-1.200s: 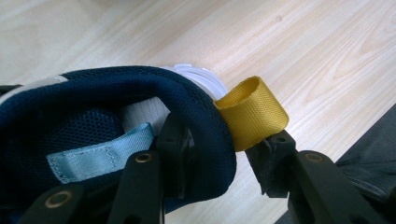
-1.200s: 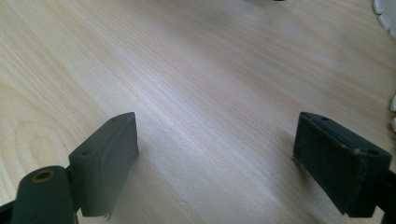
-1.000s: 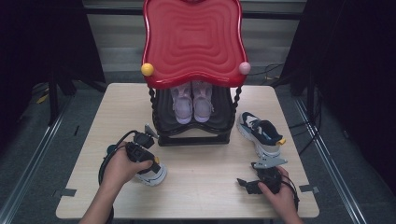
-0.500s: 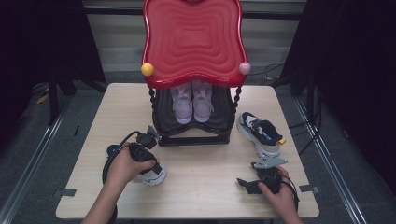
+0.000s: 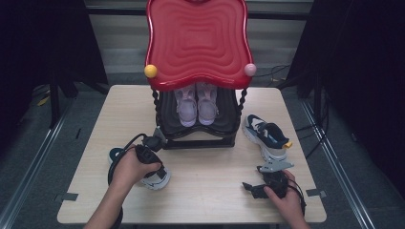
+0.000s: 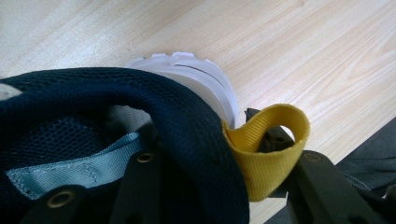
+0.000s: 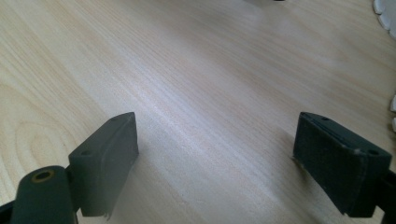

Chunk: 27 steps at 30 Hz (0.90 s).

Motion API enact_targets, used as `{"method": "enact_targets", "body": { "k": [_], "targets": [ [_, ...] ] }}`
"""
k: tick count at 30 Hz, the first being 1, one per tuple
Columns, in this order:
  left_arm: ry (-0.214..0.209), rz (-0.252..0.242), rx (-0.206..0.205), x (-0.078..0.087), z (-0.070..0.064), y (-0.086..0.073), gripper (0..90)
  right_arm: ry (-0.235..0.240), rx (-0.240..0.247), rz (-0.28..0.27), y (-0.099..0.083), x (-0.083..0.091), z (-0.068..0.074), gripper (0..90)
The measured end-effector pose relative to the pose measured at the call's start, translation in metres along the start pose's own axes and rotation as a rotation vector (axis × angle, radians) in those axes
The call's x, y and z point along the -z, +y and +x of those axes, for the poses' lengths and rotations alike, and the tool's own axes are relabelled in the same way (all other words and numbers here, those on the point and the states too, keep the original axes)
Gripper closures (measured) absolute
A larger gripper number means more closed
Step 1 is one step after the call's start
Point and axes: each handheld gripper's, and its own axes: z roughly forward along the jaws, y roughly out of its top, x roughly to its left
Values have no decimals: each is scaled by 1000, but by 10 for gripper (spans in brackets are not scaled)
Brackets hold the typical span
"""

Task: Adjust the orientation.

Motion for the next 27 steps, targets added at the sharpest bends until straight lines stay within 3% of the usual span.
{"method": "enact_targets", "body": {
  "k": [17, 27],
  "targets": [
    [1, 41, 2, -3, 0, 4, 674, 0, -1, 0, 0, 0, 0, 136],
    [-20, 42, -4, -4, 2, 4, 701, 0, -2, 0, 0, 0, 0, 136]
  ]
}}
